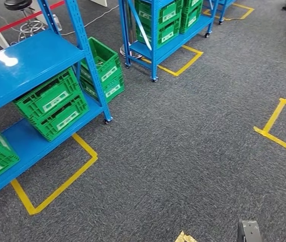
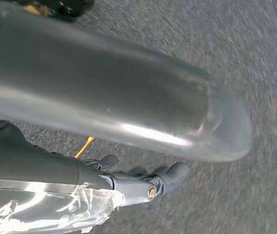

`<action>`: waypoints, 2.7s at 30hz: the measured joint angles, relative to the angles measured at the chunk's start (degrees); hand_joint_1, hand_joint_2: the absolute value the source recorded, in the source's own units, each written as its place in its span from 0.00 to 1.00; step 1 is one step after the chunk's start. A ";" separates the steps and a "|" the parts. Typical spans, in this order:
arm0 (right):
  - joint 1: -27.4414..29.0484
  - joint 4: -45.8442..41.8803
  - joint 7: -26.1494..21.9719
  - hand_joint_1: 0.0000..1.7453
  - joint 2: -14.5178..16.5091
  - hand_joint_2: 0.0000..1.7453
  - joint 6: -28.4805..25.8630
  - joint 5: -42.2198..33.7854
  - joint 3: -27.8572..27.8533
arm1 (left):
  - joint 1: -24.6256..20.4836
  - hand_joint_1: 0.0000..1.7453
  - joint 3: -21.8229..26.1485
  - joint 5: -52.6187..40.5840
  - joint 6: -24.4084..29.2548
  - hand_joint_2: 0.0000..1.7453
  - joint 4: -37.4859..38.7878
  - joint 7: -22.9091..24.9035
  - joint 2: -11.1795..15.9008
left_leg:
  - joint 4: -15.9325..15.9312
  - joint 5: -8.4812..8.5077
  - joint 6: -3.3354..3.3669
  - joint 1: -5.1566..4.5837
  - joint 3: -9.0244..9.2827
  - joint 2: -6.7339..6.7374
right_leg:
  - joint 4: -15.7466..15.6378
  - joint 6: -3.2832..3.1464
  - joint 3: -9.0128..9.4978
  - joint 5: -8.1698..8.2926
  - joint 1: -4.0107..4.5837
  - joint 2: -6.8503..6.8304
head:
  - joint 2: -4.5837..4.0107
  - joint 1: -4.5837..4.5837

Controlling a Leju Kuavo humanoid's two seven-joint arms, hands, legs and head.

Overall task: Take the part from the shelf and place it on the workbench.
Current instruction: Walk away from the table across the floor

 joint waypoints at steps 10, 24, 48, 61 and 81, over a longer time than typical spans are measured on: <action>0.03 -0.19 0.36 0.00 -0.04 0.00 -0.48 -0.58 0.42 | -0.25 0.00 0.14 0.01 -0.08 0.00 0.06 -0.07 0.00 | -13.01 6.81 2.17 -0.85 5.81 4.20 | -0.26 1.75 4.51 -3.65 0.78 -6.22 | -0.01 0.10; 0.24 -0.28 0.81 0.00 -0.84 0.00 -1.49 -1.78 1.51 | -0.70 0.00 0.69 0.02 -0.24 0.00 0.16 -0.14 0.02 | -13.27 2.23 1.02 0.76 11.62 -5.34 | 2.23 2.29 -5.43 2.34 -0.48 3.31 | 0.00 0.98; 0.32 -0.31 0.37 0.00 -1.69 0.00 -2.73 -2.33 3.38 | -1.17 0.00 1.36 0.54 -0.07 0.00 0.21 -0.87 0.03 | -13.69 7.78 2.20 -1.27 5.52 1.49 | -1.76 0.99 3.42 -2.77 0.82 -1.38 | -0.01 0.73; 0.49 -0.46 0.88 0.00 -2.73 0.00 -3.08 -3.07 5.38 | -1.16 0.00 1.21 0.87 0.78 0.00 0.22 -0.86 -0.06 | -14.66 6.79 3.86 -0.58 7.52 -0.61 | 11.76 2.86 -2.91 -9.37 0.32 0.18 | -0.01 1.14; 1.04 -0.31 0.96 0.00 -3.54 0.00 -4.24 -4.56 7.09 | -1.02 0.00 0.74 1.50 1.70 0.00 0.23 -0.81 0.09 | -5.79 5.46 0.31 -0.16 2.73 2.60 | -0.08 0.40 1.07 -0.85 -0.03 -3.88 | -0.01 0.18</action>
